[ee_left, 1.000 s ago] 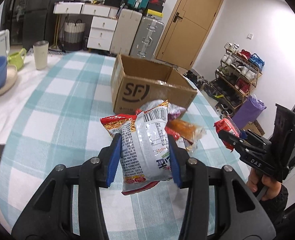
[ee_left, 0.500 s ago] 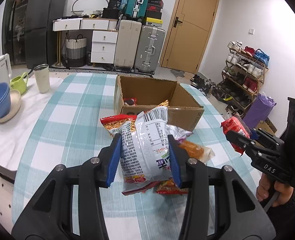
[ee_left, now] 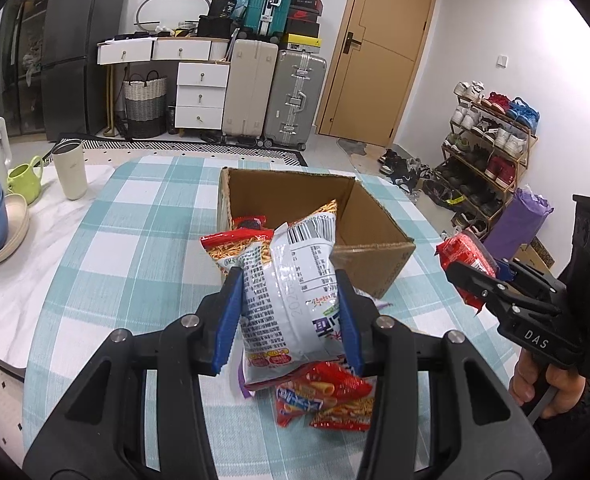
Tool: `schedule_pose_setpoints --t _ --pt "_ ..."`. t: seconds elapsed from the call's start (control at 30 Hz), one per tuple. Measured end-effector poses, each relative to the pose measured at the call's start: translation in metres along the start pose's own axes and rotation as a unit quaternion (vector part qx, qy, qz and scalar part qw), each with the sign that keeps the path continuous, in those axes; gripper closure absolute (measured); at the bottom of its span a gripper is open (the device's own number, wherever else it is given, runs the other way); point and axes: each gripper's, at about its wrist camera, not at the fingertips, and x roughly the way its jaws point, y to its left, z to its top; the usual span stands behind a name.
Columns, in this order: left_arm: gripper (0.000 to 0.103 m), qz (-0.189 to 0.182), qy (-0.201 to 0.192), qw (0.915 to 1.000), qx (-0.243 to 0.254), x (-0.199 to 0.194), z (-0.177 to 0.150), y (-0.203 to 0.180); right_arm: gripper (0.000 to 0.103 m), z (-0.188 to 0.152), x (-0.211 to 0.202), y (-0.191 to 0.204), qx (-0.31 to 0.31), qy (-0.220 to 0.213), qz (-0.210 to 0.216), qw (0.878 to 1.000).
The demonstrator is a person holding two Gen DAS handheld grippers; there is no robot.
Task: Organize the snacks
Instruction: 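Carry both packets into the cardboard box and open both tools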
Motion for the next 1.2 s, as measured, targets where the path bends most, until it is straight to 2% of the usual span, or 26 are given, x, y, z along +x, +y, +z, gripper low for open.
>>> schedule_pose_setpoints --t 0.4,1.2 --pt "0.062 -0.001 0.002 1.0000 0.000 0.018 0.020 0.000 0.058 0.023 0.023 -0.007 0.001 0.006 0.007 1.000" --pt "0.062 0.007 0.018 0.9998 0.010 0.105 0.078 0.015 0.058 0.053 0.081 -0.016 0.000 0.031 0.029 0.999"
